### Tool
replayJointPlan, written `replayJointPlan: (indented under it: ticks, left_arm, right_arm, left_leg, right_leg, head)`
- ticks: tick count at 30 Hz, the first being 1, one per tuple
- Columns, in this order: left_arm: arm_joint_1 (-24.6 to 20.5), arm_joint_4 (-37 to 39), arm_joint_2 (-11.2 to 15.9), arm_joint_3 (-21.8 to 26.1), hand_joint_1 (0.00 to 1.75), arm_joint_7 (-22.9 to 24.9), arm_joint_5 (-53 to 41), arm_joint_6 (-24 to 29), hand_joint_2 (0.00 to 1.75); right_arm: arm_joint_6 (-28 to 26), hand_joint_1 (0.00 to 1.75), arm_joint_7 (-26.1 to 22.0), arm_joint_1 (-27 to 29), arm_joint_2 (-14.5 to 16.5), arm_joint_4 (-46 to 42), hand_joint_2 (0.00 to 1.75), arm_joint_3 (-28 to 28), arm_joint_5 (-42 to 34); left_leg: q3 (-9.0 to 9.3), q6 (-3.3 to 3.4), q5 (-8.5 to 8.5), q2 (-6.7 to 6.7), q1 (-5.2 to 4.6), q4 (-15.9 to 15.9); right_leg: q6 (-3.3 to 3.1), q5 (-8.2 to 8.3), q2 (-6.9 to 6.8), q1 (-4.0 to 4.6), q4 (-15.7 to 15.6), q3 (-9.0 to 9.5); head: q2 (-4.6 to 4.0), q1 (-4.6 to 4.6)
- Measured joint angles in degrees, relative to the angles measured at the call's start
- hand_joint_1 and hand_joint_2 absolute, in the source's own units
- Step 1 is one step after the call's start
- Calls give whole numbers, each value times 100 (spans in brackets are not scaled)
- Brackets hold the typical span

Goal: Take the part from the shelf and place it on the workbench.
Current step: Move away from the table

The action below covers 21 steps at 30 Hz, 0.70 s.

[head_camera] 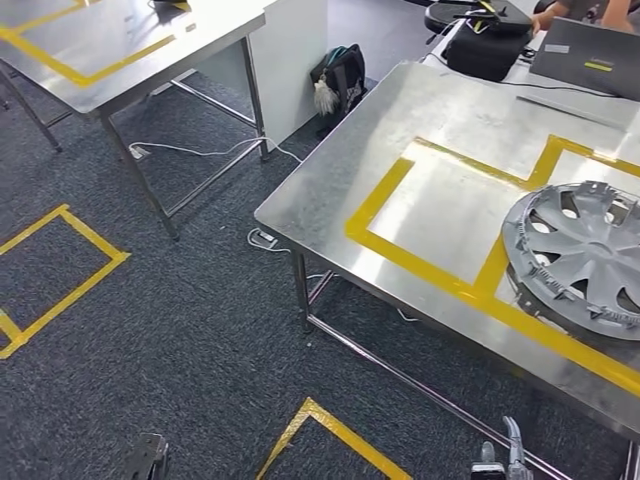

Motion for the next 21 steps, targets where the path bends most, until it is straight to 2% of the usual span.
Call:
replayJointPlan:
  ticks: [1, 2, 3, 4, 5, 7, 8, 9, 10, 11, 12, 13, 14, 15, 16, 17, 18, 19, 20, 21]
  left_arm:
    - [6, 3, -2, 10, 0, -17, -8, 15, 0]
    - [19, 8, 4, 24, 0, -35, -13, 29, 0]
    - [38, 15, 8, 41, 0, -53, -19, 39, 0]
    - [61, 22, 12, 59, 0, -68, -24, 44, 0]
    - [79, 27, 15, 75, 0, -85, -31, 38, 0]
    - [93, 33, 3, 104, 0, -133, -55, 6, 0]
    - [92, 33, -3, 116, 0, -156, -66, -12, 0]
    - [93, 33, -9, 125, 0, -172, -75, -25, 0]
    - [98, 33, -11, 131, 0, -181, -77, -31, 0]
    - [104, 33, -13, 136, 0, -185, -77, -34, 0]
    - [109, 33, -14, 138, 0, -188, -77, -34, 0]
    - [105, 33, -25, 139, 0, -190, -78, -35, 0]
    - [92, 33, -31, 140, 0, -192, -78, -36, 0]
    - [77, 33, -38, 142, 0, -194, -80, -36, 0]
    - [66, 33, -40, 143, 0, -197, -82, -37, 0]
    - [71, 34, -32, 148, 0, -199, -84, -37, 0]
    - [91, 34, -30, 153, 0, -201, -85, -37, 0]
    - [115, 36, -26, 159, 0, -202, -86, -36, 0]
    - [128, 37, -21, 165, 0, -202, -85, -36, 0]
    - [124, 37, -19, 169, 0, -202, -84, -35, 0]
  right_arm:
    - [16, 0, 8, -39, 14, 64, 0, -38, -28]
    - [34, 0, 25, -75, 30, 151, 0, -87, -60]
    - [52, 0, 49, -108, 41, 246, 0, -142, -91]
    - [70, 0, 78, -132, 55, 341, 0, -195, -123]
    - [91, 0, 109, -155, 65, 440, 0, -251, -156]
    - [133, 0, 171, -223, 78, 673, 0, -377, -223]
    - [152, 0, 197, -260, 80, 805, 0, -445, -251]
    - [165, 0, 215, -294, 81, 924, 0, -504, -272]
    - [170, 0, 223, -324, 84, 1020, 0, -552, -284]
    - [173, 0, 226, -349, 86, 1099, 0, -591, -289]
    - [173, 0, 226, -373, 87, 1157, 0, -619, -292]
    - [173, 0, 225, -389, 88, 1205, 0, -646, -294]
    - [173, 0, 223, -402, 92, 1244, 0, -668, -296]
    - [173, 0, 223, -414, 95, 1275, 0, -689, -298]
    - [173, 0, 222, -430, 100, 1303, 0, -707, -300]
    - [173, 0, 222, -453, 105, 1334, 0, -722, -302]
    - [173, 0, 224, -476, 108, 1364, 0, -734, -303]
    - [173, 0, 223, -489, 111, 1388, 0, -740, -304]
    - [173, 0, 223, -490, 113, 1410, 0, -748, -304]
    - [173, 0, 223, -484, 113, 1430, 0, -757, -304]
  left_leg:
    - [-29, -29, 73, -58, 3, -9]
    - [-58, -60, 145, -121, 9, -20]
    - [-92, -85, 145, -113, 12, -11]
    - [-141, -114, 18, -28, 15, 79]
    - [-218, -147, -233, 103, 18, 287]
    - [-390, -229, -912, 376, 54, 999]
    - [-457, -275, -1122, 426, 86, 1392]
    - [-467, -318, -1169, 451, 122, 1684]
    - [-412, -358, -1080, 469, 161, 1831]
    - [-261, -399, -914, 502, 199, 1784]
    - [-8, -441, -772, 586, 233, 1541]
    - [346, -476, -711, 736, 261, 1157]
    - [701, -479, -755, 876, 267, 712]
    - [965, -454, -851, 978, 263, 346]
    - [1110, -403, -938, 1007, 244, 113]
    - [1112, -329, -991, 952, 218, 10]
    - [1054, -256, -981, 894, 204, 5]
    - [990, -186, -942, 840, 191, 14]
    - [922, -116, -883, 786, 180, 14]
    - [847, -57, -816, 723, 165, 14]
  right_leg:
    - [-14, -44, 24, 3, -142, 53]
    - [-20, -21, -38, 1, -169, 20]
    - [-48, 30, -116, 1, -162, -18]
    - [-85, 89, -198, -5, -162, -64]
    - [-116, 157, -288, -14, -170, -123]
    - [-149, 282, -462, -15, -172, -270]
    - [-143, 346, -558, -16, -170, -353]
    - [-132, 411, -659, -19, -165, -431]
    - [-114, 476, -755, -23, -157, -516]
    - [-87, 541, -841, -28, -143, -604]
    - [-52, 598, -916, -31, -117, -680]
    - [-16, 638, -980, -29, -78, -756]
    - [23, 666, -1048, -27, -23, -818]
    - [64, 691, -1123, -25, 37, -864]
    - [102, 716, -1201, -34, 86, -904]
    - [144, 748, -1277, -53, 121, -932]
    - [191, 746, -1263, -83, 151, -956]
    - [230, 657, -1140, -111, 214, -996]
    - [257, 464, -950, -128, 377, -1058]
    - [270, 190, -727, -135, 654, -1146]
  head:
    - [0, 0]
    - [0, 5]
    - [0, 11]
    - [0, 5]
    - [0, -2]
    - [0, -23]
    - [0, -25]
    - [0, -25]
    - [0, -26]
    - [0, -25]
    - [0, -26]
    - [0, -30]
    - [0, -21]
    - [0, -16]
    - [1, -8]
    - [1, 7]
    - [1, 7]
    - [1, 16]
    - [0, 24]
    - [0, 33]
